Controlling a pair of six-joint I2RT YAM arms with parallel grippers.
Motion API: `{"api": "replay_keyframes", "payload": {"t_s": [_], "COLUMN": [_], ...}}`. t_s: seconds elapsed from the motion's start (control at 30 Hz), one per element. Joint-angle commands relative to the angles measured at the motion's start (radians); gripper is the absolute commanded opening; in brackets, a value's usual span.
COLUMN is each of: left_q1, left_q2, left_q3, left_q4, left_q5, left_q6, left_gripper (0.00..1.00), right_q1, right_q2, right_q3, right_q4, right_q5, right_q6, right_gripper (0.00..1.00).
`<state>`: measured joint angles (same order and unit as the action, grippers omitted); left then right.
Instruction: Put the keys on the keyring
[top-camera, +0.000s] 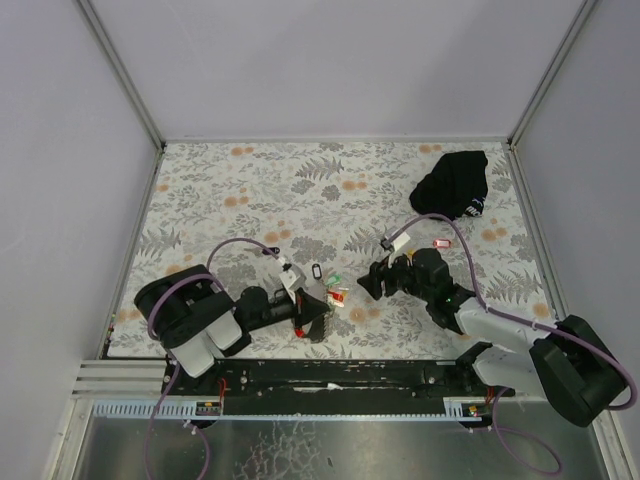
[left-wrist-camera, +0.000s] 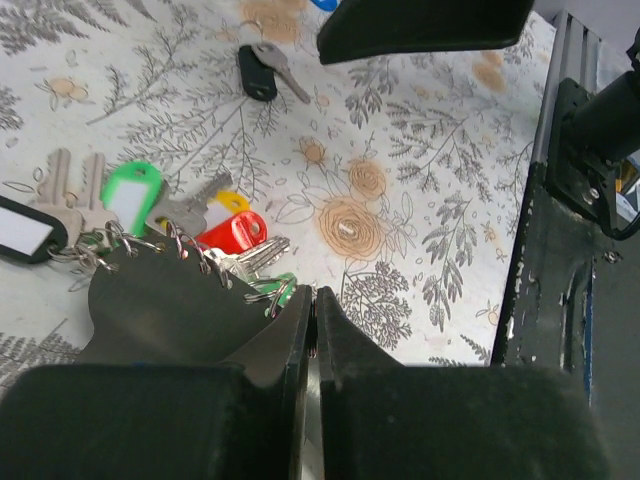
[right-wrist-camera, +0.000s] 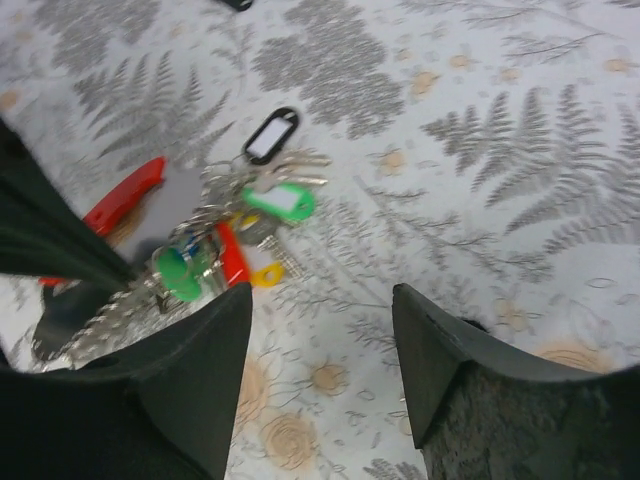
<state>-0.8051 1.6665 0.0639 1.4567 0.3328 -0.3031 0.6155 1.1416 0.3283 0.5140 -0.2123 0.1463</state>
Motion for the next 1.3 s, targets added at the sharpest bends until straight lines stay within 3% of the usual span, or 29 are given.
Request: {"api": "replay_keyframes", "payload": {"t_s": [0.0,0.3,0.83,1.07,1.27], "left_q1": [-0.017,-0.019,-0.019,-0.02,-0.021], "left_q2": [0.041,0.031,0.056,0.14,0.061], "left_q3": [0.012,0.025,0.031,0.048,0.029], "left_q4": [0.143,0.146,0.146,0.145,0.064], "left_q5": [0.019,-0.003,-0.028,-0.019,-0.035], "left_q6": [-0.01,0.0,-0.001,-0.024,-0.028], "left_gripper": [0.0,0.0,0.02,0.06,0.16], "right_q1": [0.006,0.012,0.046,0.047,0.047], "right_q2": [0.001,0.201,0.636,0.684,0.641], "right_q3": [-0.046,-0.133,-0.154,-0.171,-0.18], "right_q4": [0.128,0.579,1.139,1.174,1.111], "right_q5": [-0.248,-0.487,-0.522,-0.471,-0.432], "right_q6": [-0.023,0.029,0.037,0.021,-0.012], "right_gripper": [0.64,0.57,0.5,0.49,0.49]}}
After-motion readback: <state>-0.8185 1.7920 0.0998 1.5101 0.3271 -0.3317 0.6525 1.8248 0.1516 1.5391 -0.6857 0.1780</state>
